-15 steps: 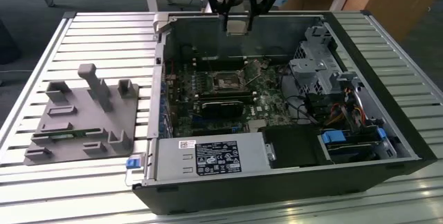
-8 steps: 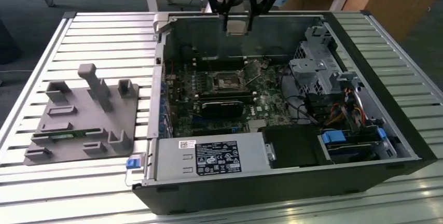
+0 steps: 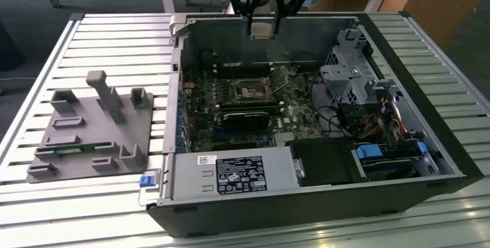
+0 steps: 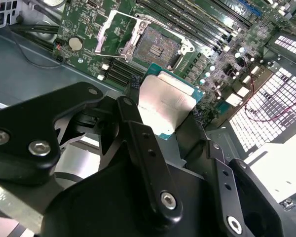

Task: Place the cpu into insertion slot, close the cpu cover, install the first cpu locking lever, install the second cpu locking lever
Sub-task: 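Place the cpu into insertion slot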

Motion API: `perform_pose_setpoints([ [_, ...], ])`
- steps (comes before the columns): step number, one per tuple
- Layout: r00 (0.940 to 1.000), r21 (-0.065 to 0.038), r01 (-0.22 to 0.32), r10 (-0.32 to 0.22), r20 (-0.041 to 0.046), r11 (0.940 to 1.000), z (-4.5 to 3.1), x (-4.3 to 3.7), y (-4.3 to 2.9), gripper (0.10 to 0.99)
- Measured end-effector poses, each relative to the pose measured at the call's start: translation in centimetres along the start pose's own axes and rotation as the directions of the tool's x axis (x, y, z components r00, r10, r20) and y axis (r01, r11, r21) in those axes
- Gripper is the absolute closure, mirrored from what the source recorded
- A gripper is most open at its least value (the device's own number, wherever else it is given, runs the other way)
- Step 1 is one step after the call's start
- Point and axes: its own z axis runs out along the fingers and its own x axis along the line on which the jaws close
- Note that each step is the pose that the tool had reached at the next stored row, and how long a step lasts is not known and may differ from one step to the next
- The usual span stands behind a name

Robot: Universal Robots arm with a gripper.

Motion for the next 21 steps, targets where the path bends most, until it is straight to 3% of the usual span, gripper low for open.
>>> perform_pose_setpoints([
  [21, 0.9994, -0.001, -0.035, 0.035, 0.0032, 0.9994, 0.01, 0.04, 0.00, 0.545],
])
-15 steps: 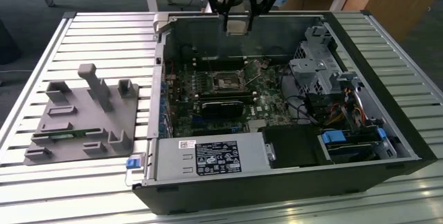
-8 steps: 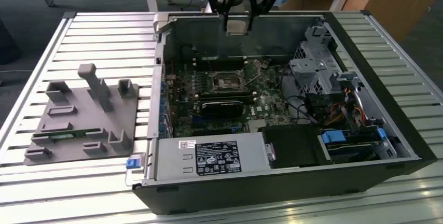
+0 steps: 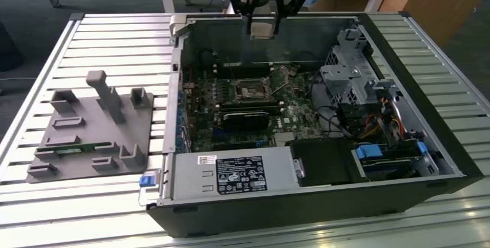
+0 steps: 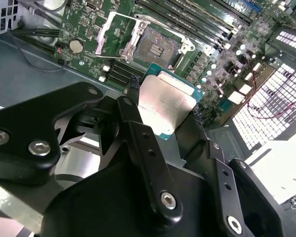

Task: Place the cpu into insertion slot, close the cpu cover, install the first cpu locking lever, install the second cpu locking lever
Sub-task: 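Place the cpu into insertion slot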

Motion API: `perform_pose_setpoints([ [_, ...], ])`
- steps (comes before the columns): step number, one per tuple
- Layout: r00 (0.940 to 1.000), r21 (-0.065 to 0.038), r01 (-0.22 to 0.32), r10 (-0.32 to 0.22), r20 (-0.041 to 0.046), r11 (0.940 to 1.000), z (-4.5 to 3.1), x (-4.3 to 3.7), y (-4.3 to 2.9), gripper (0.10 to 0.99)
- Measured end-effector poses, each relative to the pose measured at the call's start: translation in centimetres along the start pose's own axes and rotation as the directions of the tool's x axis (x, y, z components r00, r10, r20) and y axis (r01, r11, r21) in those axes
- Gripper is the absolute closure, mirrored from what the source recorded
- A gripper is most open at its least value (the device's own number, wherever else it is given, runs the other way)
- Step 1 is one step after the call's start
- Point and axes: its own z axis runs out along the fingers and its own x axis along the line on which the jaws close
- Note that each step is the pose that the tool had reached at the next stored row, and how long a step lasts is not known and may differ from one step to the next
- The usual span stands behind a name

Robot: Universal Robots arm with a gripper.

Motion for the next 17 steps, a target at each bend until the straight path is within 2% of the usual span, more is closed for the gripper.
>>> perform_pose_setpoints([
  [17, 0.9984, -0.001, -0.057, 0.057, 0.0050, 0.9984, 0.01, 0.05, -0.01, 0.545],
])
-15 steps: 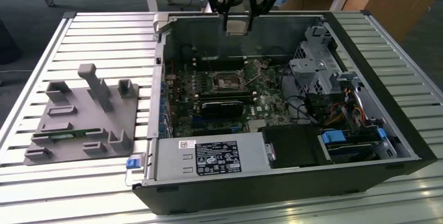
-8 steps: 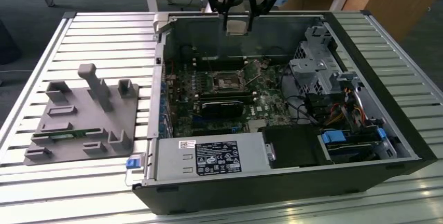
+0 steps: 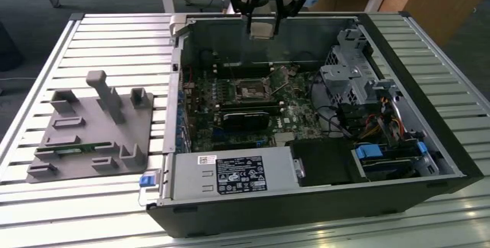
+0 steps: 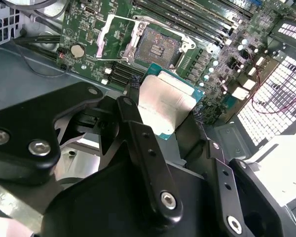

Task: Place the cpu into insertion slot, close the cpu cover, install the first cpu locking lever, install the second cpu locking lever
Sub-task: 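Place the cpu into insertion slot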

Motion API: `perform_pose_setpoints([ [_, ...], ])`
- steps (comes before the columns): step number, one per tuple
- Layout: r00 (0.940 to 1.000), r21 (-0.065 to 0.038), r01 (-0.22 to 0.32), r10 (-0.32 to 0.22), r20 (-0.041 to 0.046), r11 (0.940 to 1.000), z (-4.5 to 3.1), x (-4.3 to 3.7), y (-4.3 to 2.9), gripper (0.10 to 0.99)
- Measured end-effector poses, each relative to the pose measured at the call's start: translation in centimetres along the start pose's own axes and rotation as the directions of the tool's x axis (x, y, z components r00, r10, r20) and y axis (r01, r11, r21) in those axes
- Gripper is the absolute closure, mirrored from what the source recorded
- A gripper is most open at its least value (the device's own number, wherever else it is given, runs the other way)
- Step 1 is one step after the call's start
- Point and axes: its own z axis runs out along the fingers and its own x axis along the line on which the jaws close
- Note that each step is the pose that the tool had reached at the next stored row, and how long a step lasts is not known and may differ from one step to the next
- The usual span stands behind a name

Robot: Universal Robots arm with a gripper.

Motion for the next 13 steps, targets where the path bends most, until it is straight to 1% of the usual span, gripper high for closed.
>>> perform_pose_setpoints([
  [13, 0.9990, -0.001, -0.045, 0.045, 0.0040, 0.9990, 0.02, 0.18, -0.03, 0.545],
])
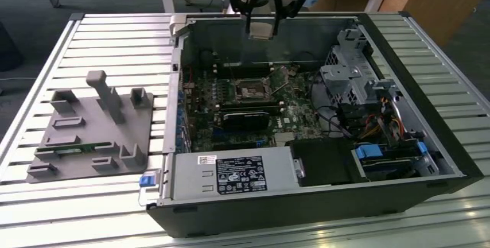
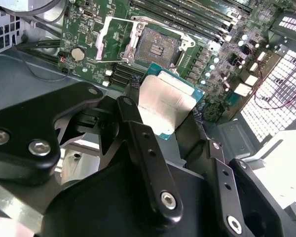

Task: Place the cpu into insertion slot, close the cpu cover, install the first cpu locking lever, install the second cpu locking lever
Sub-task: 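Place the cpu into insertion slot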

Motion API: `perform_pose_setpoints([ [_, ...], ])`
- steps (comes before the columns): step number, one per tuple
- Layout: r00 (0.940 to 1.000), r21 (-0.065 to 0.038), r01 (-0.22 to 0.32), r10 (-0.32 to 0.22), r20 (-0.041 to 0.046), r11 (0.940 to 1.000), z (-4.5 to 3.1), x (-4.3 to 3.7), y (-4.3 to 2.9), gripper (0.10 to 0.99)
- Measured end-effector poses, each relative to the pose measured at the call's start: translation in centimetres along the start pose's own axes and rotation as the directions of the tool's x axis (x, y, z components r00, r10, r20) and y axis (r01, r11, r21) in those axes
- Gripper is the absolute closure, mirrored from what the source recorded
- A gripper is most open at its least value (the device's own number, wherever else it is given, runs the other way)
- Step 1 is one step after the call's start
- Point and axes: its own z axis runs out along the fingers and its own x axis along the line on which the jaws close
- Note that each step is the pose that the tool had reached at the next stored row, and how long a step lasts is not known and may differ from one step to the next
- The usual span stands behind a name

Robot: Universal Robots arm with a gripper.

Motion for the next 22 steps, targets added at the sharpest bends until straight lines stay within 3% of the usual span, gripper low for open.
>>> perform_pose_setpoints([
  [15, 0.9978, -0.001, -0.067, 0.067, 0.0059, 0.9978, 0.02, 0.24, -0.04, 0.545],
  [22, 0.9912, -0.002, -0.132, 0.132, 0.0123, 0.9913, 0.08, 0.30, -0.07, 0.545],
])
